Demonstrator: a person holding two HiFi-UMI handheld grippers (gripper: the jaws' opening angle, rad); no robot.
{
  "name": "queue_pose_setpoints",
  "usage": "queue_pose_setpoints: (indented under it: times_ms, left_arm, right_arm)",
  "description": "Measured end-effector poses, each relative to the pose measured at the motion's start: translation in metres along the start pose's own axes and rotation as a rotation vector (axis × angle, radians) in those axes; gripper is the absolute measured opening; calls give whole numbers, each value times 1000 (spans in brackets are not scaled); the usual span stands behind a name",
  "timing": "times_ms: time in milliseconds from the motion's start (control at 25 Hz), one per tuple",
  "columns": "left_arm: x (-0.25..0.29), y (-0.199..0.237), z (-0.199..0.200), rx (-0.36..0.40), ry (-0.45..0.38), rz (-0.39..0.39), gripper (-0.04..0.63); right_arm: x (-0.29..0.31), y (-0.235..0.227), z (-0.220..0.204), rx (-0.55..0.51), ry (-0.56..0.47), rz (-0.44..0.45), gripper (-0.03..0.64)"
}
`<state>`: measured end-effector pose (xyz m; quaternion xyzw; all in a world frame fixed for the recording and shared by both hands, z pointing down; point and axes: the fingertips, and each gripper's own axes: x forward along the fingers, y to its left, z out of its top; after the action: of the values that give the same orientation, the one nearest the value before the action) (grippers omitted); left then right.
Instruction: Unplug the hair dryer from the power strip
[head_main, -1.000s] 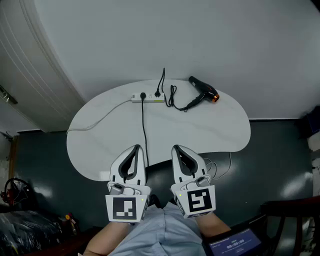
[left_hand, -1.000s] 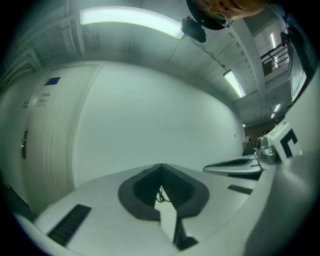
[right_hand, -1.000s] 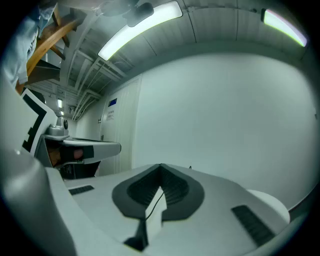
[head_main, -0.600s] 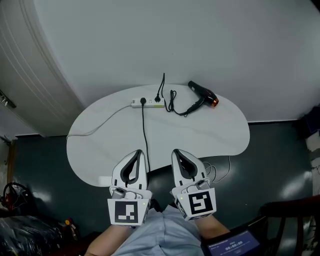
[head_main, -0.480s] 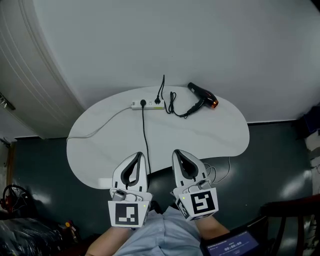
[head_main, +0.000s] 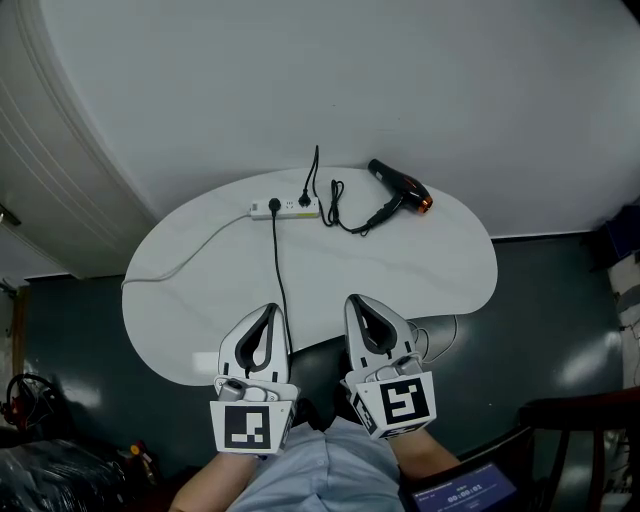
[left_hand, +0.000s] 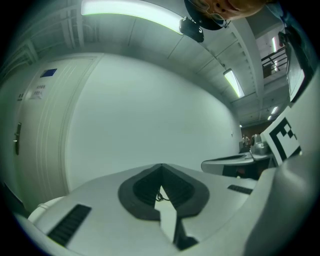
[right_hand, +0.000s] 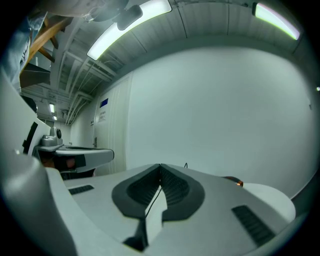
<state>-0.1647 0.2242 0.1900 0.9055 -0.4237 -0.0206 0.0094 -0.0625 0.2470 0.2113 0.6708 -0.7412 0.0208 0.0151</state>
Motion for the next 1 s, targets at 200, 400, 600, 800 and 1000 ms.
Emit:
queue_pose_setpoints:
  times_ms: [200, 400, 600, 800, 1000]
  left_arm:
    - [35, -4, -5, 55, 18, 19, -3]
    - [81, -5, -7, 28, 37, 69, -3]
    - [125, -5, 3, 50, 35, 122, -2]
    - [158, -5, 8, 106, 56, 164, -2]
    - [176, -7, 12, 103, 49, 213, -2]
  right_arm:
    - [28, -27, -5, 3, 20, 37, 2]
    - [69, -52, -3, 6, 33, 114, 2]
    - [104, -77, 7, 9, 33, 190, 2]
    - [135, -100, 14, 20, 29, 248, 2]
    - [153, -113, 20, 21, 16, 301, 2]
